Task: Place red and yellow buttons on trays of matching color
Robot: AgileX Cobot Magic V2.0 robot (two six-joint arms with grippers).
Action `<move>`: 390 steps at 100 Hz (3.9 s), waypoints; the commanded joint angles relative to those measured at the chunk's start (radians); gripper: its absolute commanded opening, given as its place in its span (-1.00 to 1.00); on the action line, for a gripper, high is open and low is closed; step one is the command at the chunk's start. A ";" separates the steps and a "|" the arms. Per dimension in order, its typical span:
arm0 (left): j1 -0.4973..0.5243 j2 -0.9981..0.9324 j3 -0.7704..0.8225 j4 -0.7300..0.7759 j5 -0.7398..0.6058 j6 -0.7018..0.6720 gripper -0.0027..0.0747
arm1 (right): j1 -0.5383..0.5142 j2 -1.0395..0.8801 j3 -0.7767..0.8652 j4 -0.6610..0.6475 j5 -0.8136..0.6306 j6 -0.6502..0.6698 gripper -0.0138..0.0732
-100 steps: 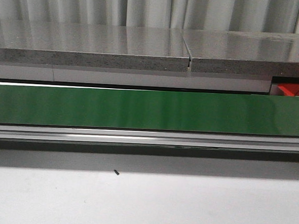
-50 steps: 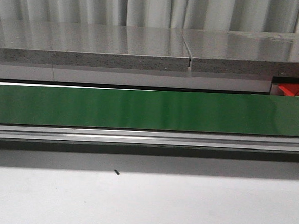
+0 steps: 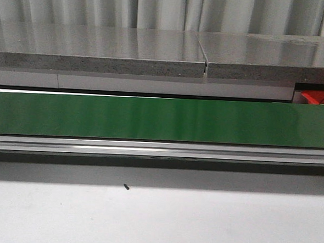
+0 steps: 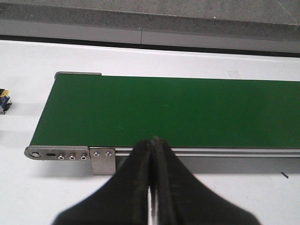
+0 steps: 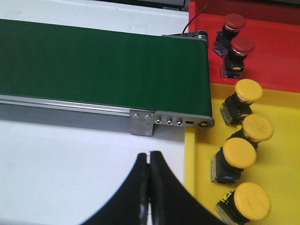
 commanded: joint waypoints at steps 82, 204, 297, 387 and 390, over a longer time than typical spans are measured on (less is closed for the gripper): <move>0.128 0.220 -0.118 0.030 -0.109 -0.063 -0.98 | 0.000 0.002 -0.023 0.000 -0.058 -0.009 -0.89; 0.472 1.281 -1.106 0.136 0.552 -0.056 0.51 | 0.000 0.002 -0.023 0.000 -0.058 -0.009 -0.89; 0.578 1.612 -1.130 0.074 0.293 -0.061 0.41 | 0.000 0.002 -0.023 0.000 -0.057 -0.009 -0.89; 0.554 1.349 -1.020 0.020 0.255 -0.051 -0.61 | 0.000 0.002 -0.023 0.000 -0.057 -0.009 -0.89; 0.544 1.329 -1.008 0.022 0.255 -0.049 -0.61 | 0.000 0.002 -0.023 0.000 -0.057 -0.009 -0.89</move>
